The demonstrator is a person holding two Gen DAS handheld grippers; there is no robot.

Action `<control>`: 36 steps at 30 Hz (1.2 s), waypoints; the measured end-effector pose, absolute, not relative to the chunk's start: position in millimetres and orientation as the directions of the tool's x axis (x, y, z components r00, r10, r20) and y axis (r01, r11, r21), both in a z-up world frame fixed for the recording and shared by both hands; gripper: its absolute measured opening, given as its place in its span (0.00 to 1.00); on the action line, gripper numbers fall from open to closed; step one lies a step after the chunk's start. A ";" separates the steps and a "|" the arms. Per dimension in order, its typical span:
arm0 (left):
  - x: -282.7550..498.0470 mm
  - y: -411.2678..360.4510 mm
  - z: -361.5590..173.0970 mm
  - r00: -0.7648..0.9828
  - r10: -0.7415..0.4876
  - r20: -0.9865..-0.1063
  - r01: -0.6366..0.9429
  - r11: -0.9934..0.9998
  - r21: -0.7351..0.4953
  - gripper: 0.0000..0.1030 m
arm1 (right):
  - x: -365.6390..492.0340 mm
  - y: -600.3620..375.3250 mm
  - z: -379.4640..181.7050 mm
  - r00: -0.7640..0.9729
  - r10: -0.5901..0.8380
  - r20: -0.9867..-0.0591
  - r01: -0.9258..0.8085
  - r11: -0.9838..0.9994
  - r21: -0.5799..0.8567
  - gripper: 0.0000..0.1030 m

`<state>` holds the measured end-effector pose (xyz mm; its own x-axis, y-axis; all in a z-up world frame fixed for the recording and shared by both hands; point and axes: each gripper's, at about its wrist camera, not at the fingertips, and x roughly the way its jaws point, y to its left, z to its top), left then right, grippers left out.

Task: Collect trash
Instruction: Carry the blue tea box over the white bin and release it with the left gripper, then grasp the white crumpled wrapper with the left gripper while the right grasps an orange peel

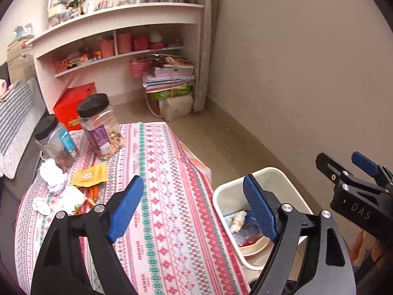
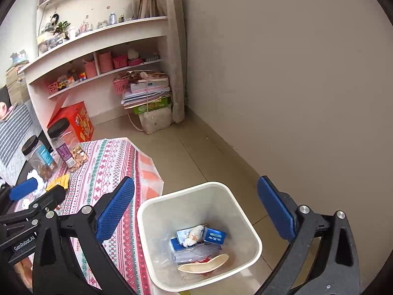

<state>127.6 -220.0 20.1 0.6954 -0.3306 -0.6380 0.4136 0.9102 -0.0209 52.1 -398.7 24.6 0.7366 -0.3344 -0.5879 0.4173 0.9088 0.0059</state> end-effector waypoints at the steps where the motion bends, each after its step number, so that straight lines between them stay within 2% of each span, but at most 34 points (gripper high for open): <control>1: 130.6 -213.7 21.2 0.707 -0.311 -0.635 0.389 0.921 -0.017 0.79 | 55.8 -391.6 23.9 0.736 -0.340 -0.585 0.410 0.912 -0.014 0.93; 16: 150.8 -129.4 14.1 0.752 -0.149 -0.642 0.208 0.978 0.017 0.80 | 103.7 -308.5 19.3 0.757 -0.261 -0.599 0.298 0.954 -0.039 0.93; 23: 165.5 -90.8 -2.8 0.733 -0.084 -0.675 0.139 0.990 0.028 0.83 | 121.8 -278.9 9.8 0.752 -0.215 -0.623 0.249 0.968 -0.033 0.93; 36: 217.5 4.6 -47.4 0.638 0.087 -0.765 -0.088 0.995 0.040 0.83 | 165.4 -201.6 -19.6 0.721 -0.112 -0.683 0.101 0.993 -0.056 0.93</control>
